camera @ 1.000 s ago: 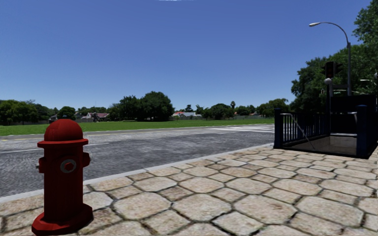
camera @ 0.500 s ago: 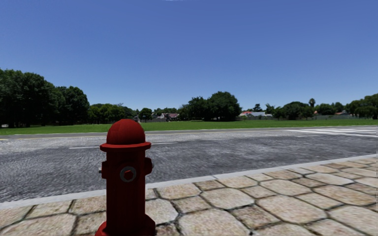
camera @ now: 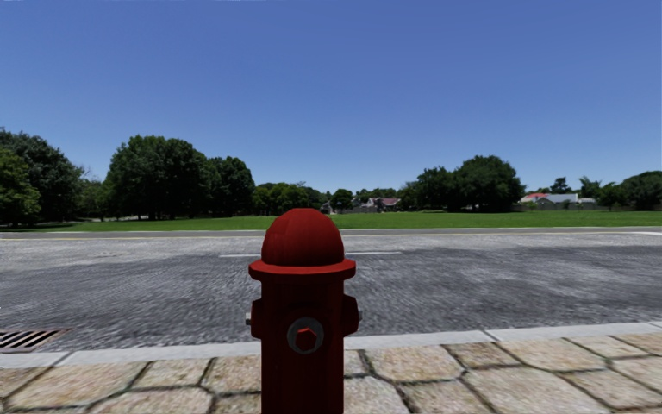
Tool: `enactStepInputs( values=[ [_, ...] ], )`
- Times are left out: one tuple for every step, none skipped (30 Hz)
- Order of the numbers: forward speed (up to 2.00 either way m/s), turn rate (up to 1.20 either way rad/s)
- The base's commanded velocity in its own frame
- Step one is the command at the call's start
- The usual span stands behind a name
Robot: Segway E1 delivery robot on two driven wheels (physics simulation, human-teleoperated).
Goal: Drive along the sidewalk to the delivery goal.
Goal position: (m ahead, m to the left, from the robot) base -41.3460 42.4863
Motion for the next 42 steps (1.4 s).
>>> enactStepInputs(
  values=[
    [0.0,0.0],
    [0.0,0.0],
    [0.0,0.0],
    [0.0,0.0],
    [0.0,0.0],
    [0.0,0.0],
    [0.0,0.0],
    [0.0,0.0],
    [0.0,0.0],
    [0.0,0.25],
    [-0.2,0.4],
    [-0.57,0.44],
    [-0.74,0.45],
    [-0.74,0.45],
    [-0.78,0.45],
    [-0.79,0.47],
    [-0.8,0.51],
    [-0.8,0.51],
    [-0.8,0.56],
    [-0.8,0.58],
    [-0.8,0.58],
    [-0.8,0.59],
    [-0.8,0.59],
    [-0.8,0.59],
    [-0.8,0.6],
    [-0.79,0.61],
    [-0.78,0.64],
    [-0.78,0.64],
    [-0.78,0.67],
    [-0.78,0.67],
    [-0.77,0.68],
    [-0.76,0.68],
    [-0.76,0.68],
    [-0.76,0.71],
    [-0.75,0.75],
    [-0.75,0.75],
    [-0.75,0.76],
    [-0.75,0.76],
    [-0.74,0.77],
    [-0.73,0.77],
    [-0.73,0.77],
    [-0.72,0.77]
  ],
)
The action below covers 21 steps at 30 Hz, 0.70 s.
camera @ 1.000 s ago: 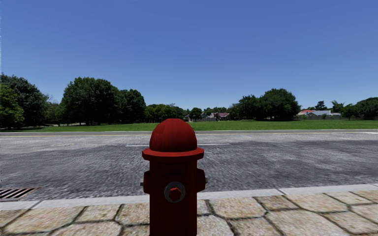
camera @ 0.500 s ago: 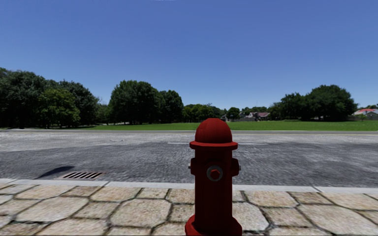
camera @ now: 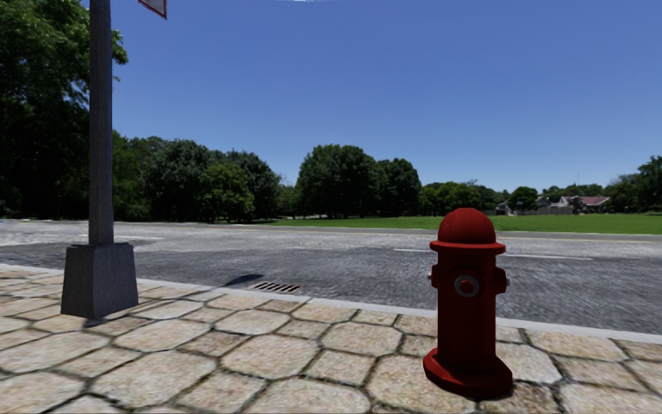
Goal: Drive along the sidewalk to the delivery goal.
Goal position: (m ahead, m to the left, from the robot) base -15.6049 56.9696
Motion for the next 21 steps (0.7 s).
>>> enactStepInputs(
  values=[
    [-0.72,0.77],
    [-0.72,0.78],
    [-0.72,0.78],
    [-0.72,0.78],
    [-0.72,0.78],
    [-0.72,0.78],
    [-0.72,0.78],
    [-0.72,0.78],
    [-0.72,0.78],
    [-0.69,0.78],
    [-0.69,0.78],
    [-0.67,0.78],
    [-0.61,0.78],
    [-0.47,0.59],
    [-0.47,0.59],
    [0.0,0.0],
    [0.0,0.0],
    [0.0,0.0],
    [0.0,0.0],
    [0.0,0.0],
    [0.0,0.0]
  ],
)
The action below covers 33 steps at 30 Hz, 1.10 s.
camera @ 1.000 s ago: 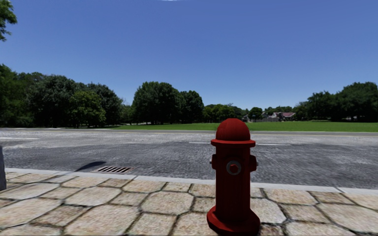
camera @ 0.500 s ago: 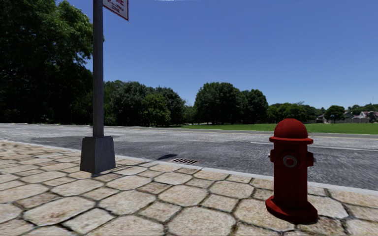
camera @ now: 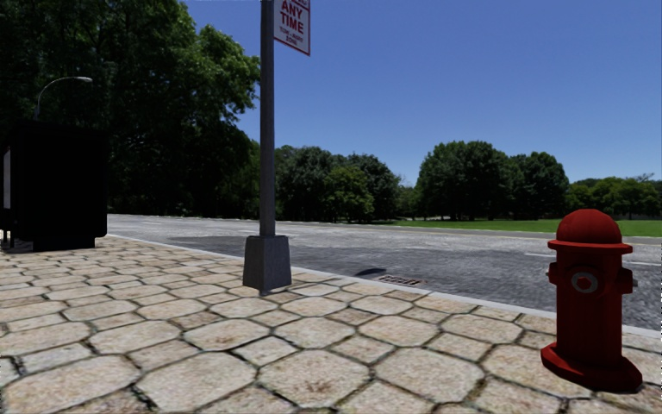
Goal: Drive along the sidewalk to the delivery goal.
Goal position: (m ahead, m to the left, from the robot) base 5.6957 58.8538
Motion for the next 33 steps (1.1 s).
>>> enactStepInputs(
  values=[
    [0.0,0.0],
    [0.0,0.0],
    [0.0,0.0],
    [0.0,0.0],
    [0.0,0.0],
    [0.0,0.0],
    [0.0,0.0],
    [0.0,0.0],
    [1.62,0.19],
    [2.0,0.47],
    [2.0,0.6],
    [2.0,0.6],
    [2.0,0.64],
    [2.0,0.65],
    [2.0,0.65],
    [2.0,0.68],
    [2.0,0.68],
    [2.0,0.7],
    [2.0,0.72],
    [2.0,0.73],
    [2.0,0.73],
    [2.0,0.73],
    [2.0,0.73],
    [2.0,0.73],
    [2.0,0.73],
    [2.0,0.73],
    [2.0,0.73],
    [2.0,0.73],
    [2.0,0.73],
    [2.0,0.73],
    [2.0,0.73],
    [2.0,0.73],
    [2.0,0.73]
  ],
)
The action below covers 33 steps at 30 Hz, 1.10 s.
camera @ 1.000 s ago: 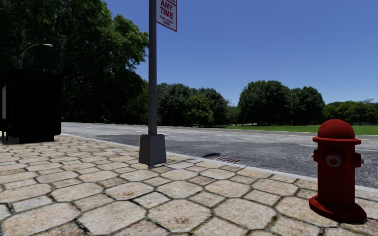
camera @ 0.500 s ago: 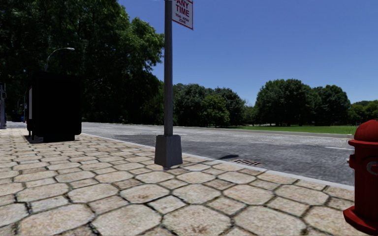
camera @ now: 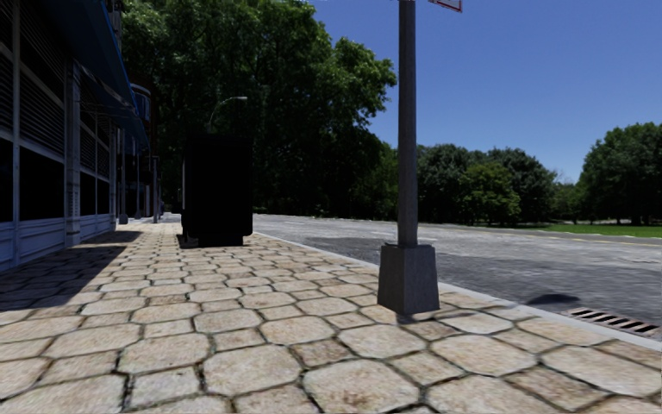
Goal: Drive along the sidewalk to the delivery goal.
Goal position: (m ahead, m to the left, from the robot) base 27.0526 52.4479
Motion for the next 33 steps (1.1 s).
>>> enactStepInputs(
  values=[
    [2.0,0.73],
    [2.0,0.73],
    [2.0,0.73],
    [2.0,0.73],
    [2.0,0.73],
    [2.0,0.73],
    [2.0,0.73],
    [2.0,0.73],
    [2.0,0.73],
    [2.0,0.73],
    [2.0,0.73],
    [2.0,0.73],
    [2.0,0.73],
    [2.0,0.73],
    [2.0,0.75],
    [2.0,0.76],
    [2.0,0.76],
    [2.0,0.77],
    [2.0,0.77],
    [2.0,0.77],
    [2.0,0.78],
    [2.0,0.78],
    [2.0,0.78],
    [2.0,0.78],
    [2.0,0.78],
    [2.0,0.78],
    [2.0,0.78],
    [2.0,0.78],
    [2.0,0.66],
    [2.0,0.66],
    [2.0,0.0],
    [2.0,0.0],
    [2.0,0.0]
  ],
)
